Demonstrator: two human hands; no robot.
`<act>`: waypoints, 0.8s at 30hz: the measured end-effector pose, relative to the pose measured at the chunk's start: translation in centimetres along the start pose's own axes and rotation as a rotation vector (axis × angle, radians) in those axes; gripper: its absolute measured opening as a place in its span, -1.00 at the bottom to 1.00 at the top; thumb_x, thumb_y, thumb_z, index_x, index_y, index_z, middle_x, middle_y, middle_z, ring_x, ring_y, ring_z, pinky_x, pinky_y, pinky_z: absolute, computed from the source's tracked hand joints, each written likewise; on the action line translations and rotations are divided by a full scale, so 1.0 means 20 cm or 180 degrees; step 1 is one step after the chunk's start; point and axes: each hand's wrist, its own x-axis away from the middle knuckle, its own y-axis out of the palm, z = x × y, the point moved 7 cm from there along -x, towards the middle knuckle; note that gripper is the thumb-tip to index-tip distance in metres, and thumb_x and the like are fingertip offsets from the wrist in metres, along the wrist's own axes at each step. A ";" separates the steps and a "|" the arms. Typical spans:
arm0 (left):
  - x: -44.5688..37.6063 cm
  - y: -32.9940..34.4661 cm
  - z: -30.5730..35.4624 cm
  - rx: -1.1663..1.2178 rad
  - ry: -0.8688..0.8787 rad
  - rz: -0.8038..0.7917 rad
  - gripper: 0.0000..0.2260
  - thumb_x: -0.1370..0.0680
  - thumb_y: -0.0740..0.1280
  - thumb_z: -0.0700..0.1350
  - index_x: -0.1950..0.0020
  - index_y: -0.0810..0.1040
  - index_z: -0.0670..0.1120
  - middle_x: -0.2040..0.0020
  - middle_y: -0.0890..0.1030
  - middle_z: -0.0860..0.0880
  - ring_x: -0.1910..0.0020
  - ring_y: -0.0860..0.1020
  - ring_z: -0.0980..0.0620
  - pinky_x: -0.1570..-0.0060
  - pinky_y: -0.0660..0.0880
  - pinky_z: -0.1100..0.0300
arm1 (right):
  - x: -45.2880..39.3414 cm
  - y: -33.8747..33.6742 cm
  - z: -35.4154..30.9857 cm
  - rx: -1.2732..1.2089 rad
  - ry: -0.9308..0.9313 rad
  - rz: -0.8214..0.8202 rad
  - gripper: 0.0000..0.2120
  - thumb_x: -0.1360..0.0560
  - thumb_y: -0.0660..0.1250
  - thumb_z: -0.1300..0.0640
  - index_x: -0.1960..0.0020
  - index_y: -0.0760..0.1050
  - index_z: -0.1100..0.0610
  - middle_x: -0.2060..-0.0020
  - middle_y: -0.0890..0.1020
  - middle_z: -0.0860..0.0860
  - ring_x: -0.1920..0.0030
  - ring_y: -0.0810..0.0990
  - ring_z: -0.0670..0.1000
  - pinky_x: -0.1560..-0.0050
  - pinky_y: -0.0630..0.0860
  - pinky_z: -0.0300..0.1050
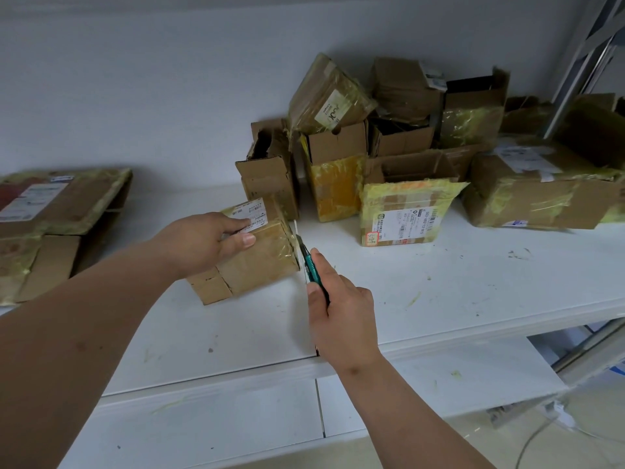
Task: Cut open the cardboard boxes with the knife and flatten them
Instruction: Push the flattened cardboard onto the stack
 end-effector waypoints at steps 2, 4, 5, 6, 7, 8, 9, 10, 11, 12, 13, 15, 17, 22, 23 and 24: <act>0.00 0.00 0.00 -0.0008 -0.0001 0.0003 -0.50 -0.57 0.11 0.28 -0.48 0.36 0.17 -0.43 0.43 0.05 -0.37 0.40 0.00 -0.27 0.36 0.13 | 0.00 -0.01 -0.02 0.0060 -0.0139 -0.0021 -0.53 -0.57 0.11 0.05 -0.46 0.40 0.03 0.34 0.46 -0.14 0.38 0.34 -0.05 0.17 0.50 0.03; 0.00 0.00 0.00 -0.0013 0.0007 -0.0001 -0.48 -0.55 0.10 0.30 -0.47 0.36 0.17 -0.43 0.43 0.06 -0.36 0.41 0.00 -0.28 0.38 0.12 | 0.00 0.00 -0.04 0.0188 -0.0222 -0.0080 -0.53 -0.58 0.10 0.05 -0.48 0.37 0.00 0.31 0.55 -0.09 0.35 0.43 0.00 0.13 0.48 0.05; 0.00 0.00 0.00 -0.0023 0.0013 -0.0008 -0.48 -0.55 0.10 0.30 -0.48 0.36 0.17 -0.43 0.43 0.06 -0.36 0.42 0.00 -0.27 0.38 0.11 | -0.01 0.00 -0.04 0.0257 -0.0245 -0.0116 -0.52 -0.58 0.08 0.04 -0.49 0.36 -0.02 0.29 0.57 -0.07 0.34 0.46 0.01 0.11 0.47 0.05; 0.00 0.00 0.01 -0.0035 0.0018 -0.0015 -0.49 -0.56 0.11 0.29 -0.48 0.36 0.17 -0.43 0.43 0.06 -0.35 0.42 0.00 -0.27 0.38 0.11 | -0.01 0.01 -0.05 0.0324 -0.0251 -0.0154 -0.51 -0.58 0.06 0.02 -0.50 0.35 -0.03 0.28 0.58 -0.06 0.32 0.47 0.02 0.09 0.46 0.06; 0.00 0.00 0.01 -0.0045 0.0018 -0.0018 -0.50 -0.57 0.11 0.28 -0.48 0.35 0.17 -0.43 0.43 0.05 -0.35 0.42 0.00 -0.27 0.38 0.12 | -0.02 0.01 -0.05 0.0381 -0.0245 -0.0192 -0.51 -0.59 0.04 0.00 -0.51 0.34 -0.05 0.27 0.59 -0.05 0.31 0.48 0.03 0.08 0.46 0.06; 0.00 0.00 0.01 -0.0047 0.0015 -0.0017 -0.50 -0.58 0.11 0.28 -0.48 0.35 0.16 -0.42 0.43 0.05 -0.35 0.42 0.00 -0.26 0.38 0.12 | -0.02 0.01 -0.05 0.0419 -0.0243 -0.0217 -0.50 -0.59 0.03 -0.01 -0.51 0.33 -0.05 0.27 0.59 -0.05 0.31 0.49 0.04 0.08 0.46 0.06; 0.00 0.00 0.01 -0.0040 0.0009 -0.0013 -0.50 -0.58 0.11 0.28 -0.48 0.35 0.16 -0.42 0.43 0.05 -0.35 0.42 0.00 -0.26 0.38 0.12 | -0.02 0.01 -0.05 0.0436 -0.0247 -0.0219 -0.50 -0.58 0.02 -0.01 -0.51 0.33 -0.05 0.28 0.58 -0.05 0.31 0.49 0.04 0.08 0.46 0.06; 0.00 0.00 0.01 -0.0025 -0.0001 -0.0004 -0.50 -0.57 0.12 0.28 -0.48 0.35 0.17 -0.42 0.43 0.05 -0.35 0.42 0.00 -0.26 0.38 0.12 | -0.02 0.01 -0.05 0.0435 -0.0245 -0.0203 -0.49 -0.58 0.02 0.00 -0.51 0.33 -0.05 0.28 0.58 -0.05 0.31 0.49 0.04 0.09 0.46 0.06; 0.01 0.00 0.01 -0.0006 -0.0020 -0.0004 -0.50 -0.57 0.12 0.28 -0.48 0.35 0.17 -0.43 0.43 0.05 -0.35 0.41 0.00 -0.27 0.37 0.12 | -0.02 0.01 -0.05 0.0413 -0.0229 -0.0188 -0.49 -0.58 0.03 0.00 -0.51 0.33 -0.05 0.28 0.58 -0.05 0.31 0.49 0.04 0.09 0.47 0.06; 0.01 0.00 0.01 0.0003 -0.0037 0.0001 -0.51 -0.57 0.12 0.28 -0.48 0.35 0.18 -0.43 0.43 0.05 -0.36 0.41 0.00 -0.27 0.36 0.13 | -0.02 0.01 -0.06 0.0368 -0.0203 -0.0174 -0.49 -0.57 0.04 0.01 -0.51 0.33 -0.06 0.27 0.59 -0.05 0.30 0.49 0.03 0.09 0.47 0.06; 0.01 0.00 0.01 0.0002 -0.0046 0.0000 -0.51 -0.57 0.13 0.28 -0.47 0.36 0.18 -0.42 0.43 0.05 -0.35 0.42 0.00 -0.26 0.36 0.14 | -0.02 0.01 -0.06 0.0312 -0.0179 -0.0159 -0.49 -0.57 0.05 0.02 -0.51 0.32 -0.06 0.27 0.59 -0.05 0.30 0.49 0.03 0.09 0.48 0.05; 0.01 0.00 0.01 0.0009 -0.0048 -0.0002 -0.51 -0.57 0.13 0.28 -0.47 0.37 0.18 -0.41 0.45 0.06 -0.33 0.43 0.01 -0.21 0.36 0.16 | -0.02 0.01 -0.05 0.0261 -0.0148 -0.0150 -0.49 -0.58 0.05 0.01 -0.51 0.32 -0.06 0.25 0.60 -0.06 0.29 0.50 0.02 0.09 0.48 0.05; 0.02 0.00 0.01 0.0025 -0.0051 -0.0005 -0.51 -0.57 0.14 0.28 -0.47 0.37 0.18 -0.41 0.45 0.05 -0.32 0.44 0.01 -0.21 0.37 0.16 | -0.02 0.01 -0.05 0.0314 -0.0159 -0.0176 -0.50 -0.57 0.04 0.01 -0.51 0.33 -0.06 0.26 0.60 -0.06 0.29 0.50 0.02 0.08 0.48 0.07; 0.03 0.00 0.02 0.0015 -0.0072 0.0004 -0.51 -0.57 0.14 0.29 -0.47 0.36 0.18 -0.41 0.44 0.04 -0.32 0.44 0.00 -0.20 0.38 0.15 | -0.01 0.01 -0.06 0.0401 -0.0262 -0.0148 -0.51 -0.58 0.06 0.02 -0.50 0.34 -0.04 0.28 0.59 -0.05 0.31 0.49 0.04 0.11 0.48 0.06; 0.03 0.00 0.02 0.0002 -0.0063 -0.0005 -0.51 -0.57 0.14 0.28 -0.48 0.36 0.17 -0.41 0.44 0.04 -0.32 0.43 0.00 -0.21 0.38 0.15 | -0.01 0.01 -0.07 0.0408 -0.0277 -0.0143 -0.51 -0.58 0.06 0.02 -0.50 0.34 -0.04 0.28 0.59 -0.05 0.31 0.50 0.04 0.11 0.48 0.06; 0.03 0.00 0.02 -0.0008 -0.0051 -0.0010 -0.50 -0.57 0.14 0.28 -0.48 0.36 0.17 -0.41 0.44 0.04 -0.32 0.43 0.00 -0.22 0.38 0.15 | -0.01 0.01 -0.07 0.0412 -0.0291 -0.0133 -0.51 -0.58 0.07 0.02 -0.51 0.34 -0.04 0.28 0.59 -0.05 0.31 0.50 0.04 0.12 0.48 0.06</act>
